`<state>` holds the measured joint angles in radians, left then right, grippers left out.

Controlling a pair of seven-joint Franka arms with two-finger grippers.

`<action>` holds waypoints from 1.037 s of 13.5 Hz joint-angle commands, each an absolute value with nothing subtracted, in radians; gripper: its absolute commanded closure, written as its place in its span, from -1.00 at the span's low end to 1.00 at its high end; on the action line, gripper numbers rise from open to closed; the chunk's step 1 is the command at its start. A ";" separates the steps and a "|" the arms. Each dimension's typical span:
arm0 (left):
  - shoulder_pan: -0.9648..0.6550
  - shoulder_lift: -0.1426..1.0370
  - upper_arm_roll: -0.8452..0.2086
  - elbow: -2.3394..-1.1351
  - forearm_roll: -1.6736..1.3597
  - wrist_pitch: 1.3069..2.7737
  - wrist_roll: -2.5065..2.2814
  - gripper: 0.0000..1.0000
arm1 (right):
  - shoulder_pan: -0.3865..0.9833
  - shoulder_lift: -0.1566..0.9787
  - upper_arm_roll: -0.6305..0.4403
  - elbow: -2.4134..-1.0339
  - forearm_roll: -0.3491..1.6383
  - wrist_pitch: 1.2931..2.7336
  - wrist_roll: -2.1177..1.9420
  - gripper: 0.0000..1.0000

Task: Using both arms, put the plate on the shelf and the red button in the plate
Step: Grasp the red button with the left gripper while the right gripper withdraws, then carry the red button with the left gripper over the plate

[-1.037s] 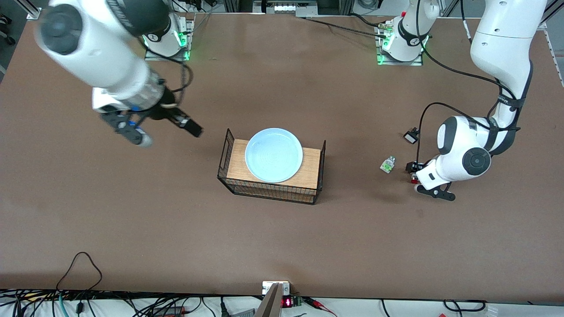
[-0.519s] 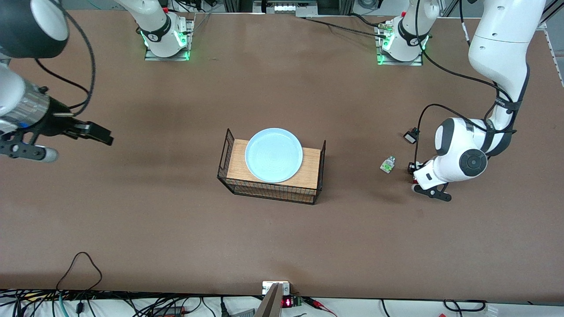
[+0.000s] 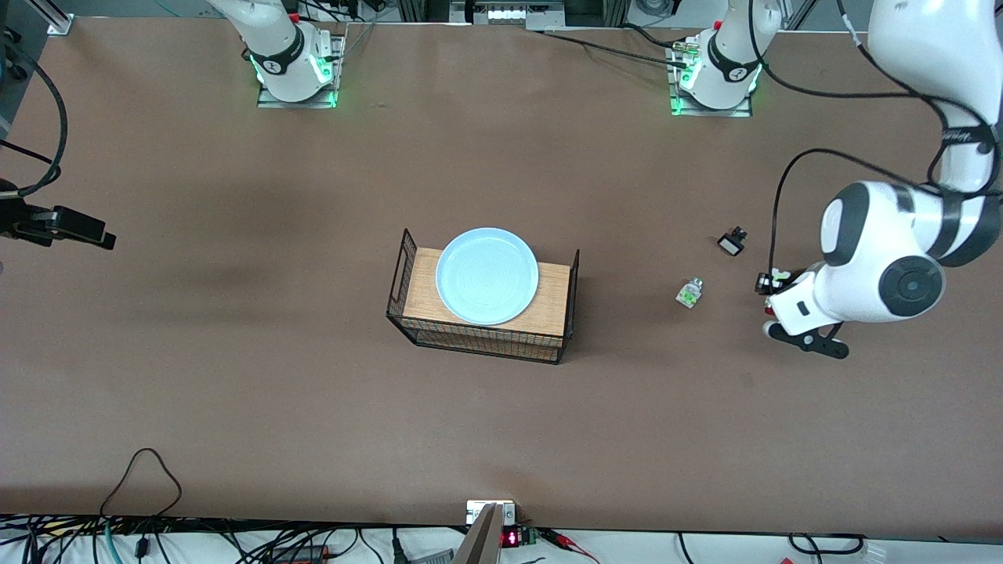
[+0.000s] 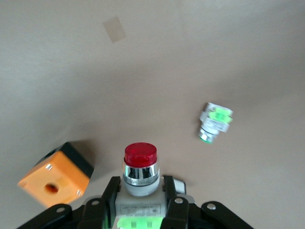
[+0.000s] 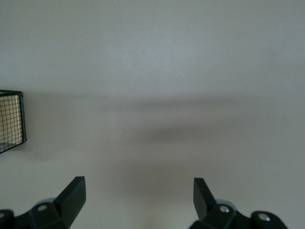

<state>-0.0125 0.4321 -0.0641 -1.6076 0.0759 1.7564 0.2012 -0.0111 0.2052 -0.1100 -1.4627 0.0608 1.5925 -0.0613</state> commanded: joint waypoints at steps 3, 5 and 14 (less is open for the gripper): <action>-0.020 0.410 -0.188 -1.381 -0.007 1.473 0.135 0.65 | -0.002 0.083 -0.098 -1.639 0.011 1.681 -0.037 -1.00; -0.020 0.408 -0.259 -1.359 -0.102 1.471 0.075 0.65 | 0.006 0.057 -0.092 -1.646 -0.008 1.669 -0.037 -1.00; -0.331 0.549 -0.371 -1.213 -0.190 1.842 -0.532 0.65 | 0.005 0.045 -0.092 -1.608 0.006 1.640 -0.046 -1.00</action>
